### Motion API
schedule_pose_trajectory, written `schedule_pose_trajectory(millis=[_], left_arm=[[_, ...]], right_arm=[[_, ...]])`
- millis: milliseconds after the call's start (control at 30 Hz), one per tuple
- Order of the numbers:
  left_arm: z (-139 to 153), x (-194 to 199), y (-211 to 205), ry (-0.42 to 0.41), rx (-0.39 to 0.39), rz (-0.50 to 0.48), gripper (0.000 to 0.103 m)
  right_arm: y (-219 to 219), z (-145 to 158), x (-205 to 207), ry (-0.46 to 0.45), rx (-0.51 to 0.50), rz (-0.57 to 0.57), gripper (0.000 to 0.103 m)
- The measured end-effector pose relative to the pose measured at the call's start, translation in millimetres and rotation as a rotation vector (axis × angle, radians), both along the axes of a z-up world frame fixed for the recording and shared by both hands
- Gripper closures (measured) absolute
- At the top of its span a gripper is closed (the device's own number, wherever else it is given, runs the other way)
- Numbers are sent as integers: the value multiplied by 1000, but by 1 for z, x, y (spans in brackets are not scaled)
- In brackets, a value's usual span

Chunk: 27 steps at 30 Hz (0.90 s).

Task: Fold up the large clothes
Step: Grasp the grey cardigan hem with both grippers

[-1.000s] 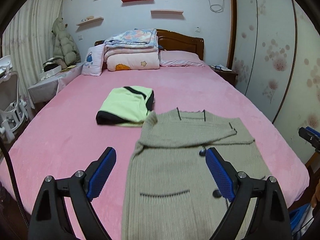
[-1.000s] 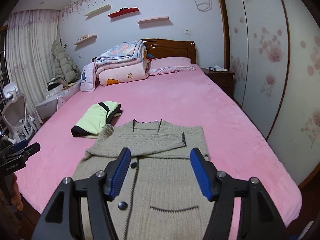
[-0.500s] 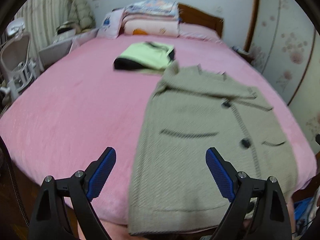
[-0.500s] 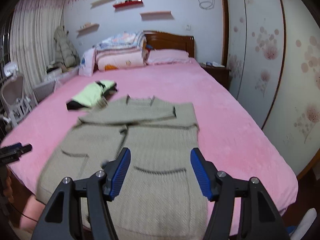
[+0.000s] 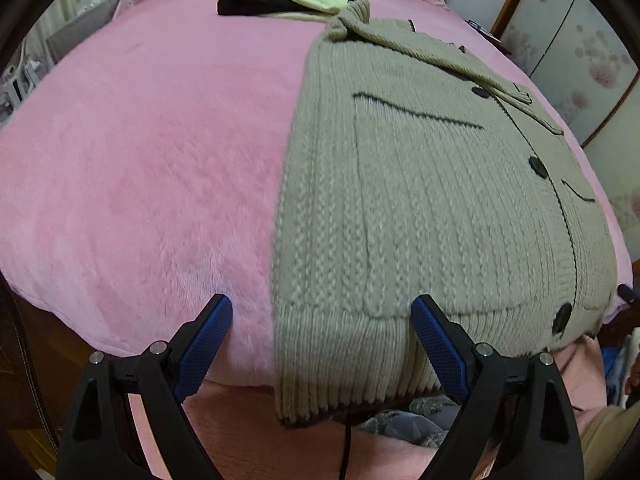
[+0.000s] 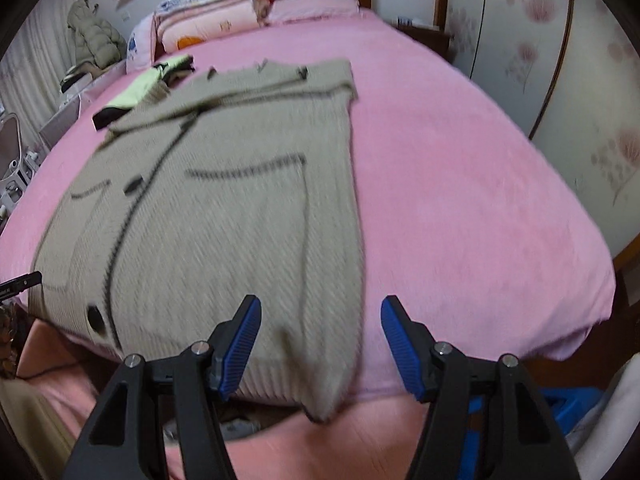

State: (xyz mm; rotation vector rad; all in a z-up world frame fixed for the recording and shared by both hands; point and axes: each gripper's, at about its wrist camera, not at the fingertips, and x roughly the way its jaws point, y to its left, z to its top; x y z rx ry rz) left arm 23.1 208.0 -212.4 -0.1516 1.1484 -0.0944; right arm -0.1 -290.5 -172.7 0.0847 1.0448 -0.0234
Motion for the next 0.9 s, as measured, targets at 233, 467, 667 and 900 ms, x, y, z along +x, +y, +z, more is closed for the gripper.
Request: schedule_pose_trajectory(millis=[233, 467, 667, 900], left_arm=[[-14, -12, 12, 2, -88, -54, 13], [-16, -12, 5, -8, -99, -132, 21], [-15, -9, 5, -15, -156, -151, 39], [-17, 0, 4, 23, -157, -158, 50]], right_arm=[[-26, -38, -7, 70, 176, -9, 41], [-20, -46, -4, 66, 261, 93, 67], [-7, -43, 0, 64, 243, 179, 82], [-5, -51, 8, 87, 245, 185, 79]])
